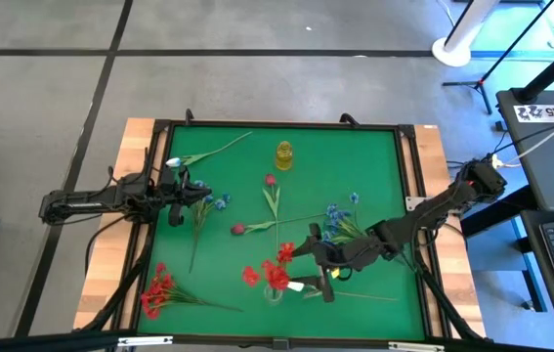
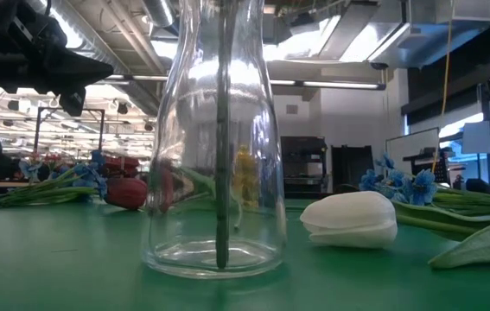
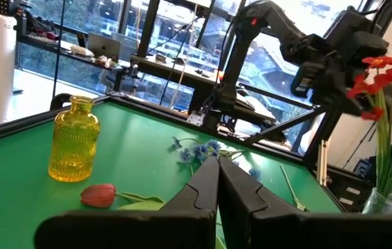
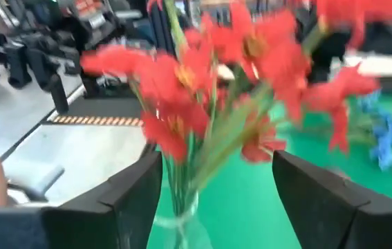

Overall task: Sort flowers into vase by color
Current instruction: Put the top red flowers into the transparent bin, then put the top red flower into the transparent vase

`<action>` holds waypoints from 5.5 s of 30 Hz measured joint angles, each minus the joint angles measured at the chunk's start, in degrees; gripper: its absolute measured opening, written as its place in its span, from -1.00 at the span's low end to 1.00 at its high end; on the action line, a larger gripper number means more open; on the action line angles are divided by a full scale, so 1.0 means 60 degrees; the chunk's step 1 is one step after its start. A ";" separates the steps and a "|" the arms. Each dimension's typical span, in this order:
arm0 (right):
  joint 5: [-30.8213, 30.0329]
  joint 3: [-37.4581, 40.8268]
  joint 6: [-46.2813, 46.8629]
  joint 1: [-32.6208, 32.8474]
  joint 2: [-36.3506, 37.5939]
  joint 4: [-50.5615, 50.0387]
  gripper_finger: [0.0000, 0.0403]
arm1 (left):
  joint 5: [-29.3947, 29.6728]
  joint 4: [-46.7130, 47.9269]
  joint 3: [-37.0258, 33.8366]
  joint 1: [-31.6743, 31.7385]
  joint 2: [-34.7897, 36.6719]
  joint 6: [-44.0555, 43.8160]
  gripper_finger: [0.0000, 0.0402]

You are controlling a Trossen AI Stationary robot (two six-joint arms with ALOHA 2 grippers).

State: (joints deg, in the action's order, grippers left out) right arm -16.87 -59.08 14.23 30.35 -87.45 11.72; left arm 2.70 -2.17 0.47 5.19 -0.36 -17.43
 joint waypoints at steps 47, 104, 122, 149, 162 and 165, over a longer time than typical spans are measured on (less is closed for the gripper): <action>0.1059 -0.0635 0.3581 -0.5268 -0.4160 -0.1417 0.35 | 0.0000 0.0001 -0.0002 0.0000 0.0000 0.0000 -1.00; -0.0352 -0.2468 0.1171 -0.4146 -0.0396 -0.3097 -0.96 | 0.0000 0.0000 0.0000 0.0000 0.0000 0.0000 -1.00; -0.1539 0.0436 -0.3393 -0.0984 0.1132 0.5706 -0.98 | -0.0002 0.0003 -0.0004 -0.0003 0.0000 0.0000 -1.00; 0.2490 0.0475 -0.5948 0.0761 -0.1883 1.2562 -0.97 | 0.0000 0.0004 -0.0001 0.0000 0.0000 0.0000 -1.00; 0.1481 -0.0187 -0.5479 0.0754 -0.2961 1.2605 -0.96 | 0.0000 0.0003 -0.0004 -0.0001 0.0002 0.0000 -1.00; 0.1138 -0.0187 -0.5474 0.0754 -0.3222 1.2655 -0.96 | 0.0000 0.0003 -0.0004 0.0000 0.0000 0.0000 -1.00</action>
State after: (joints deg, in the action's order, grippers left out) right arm -10.04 -60.20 -18.61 34.87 -106.79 87.65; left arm 2.70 -2.15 0.45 5.19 -0.36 -17.43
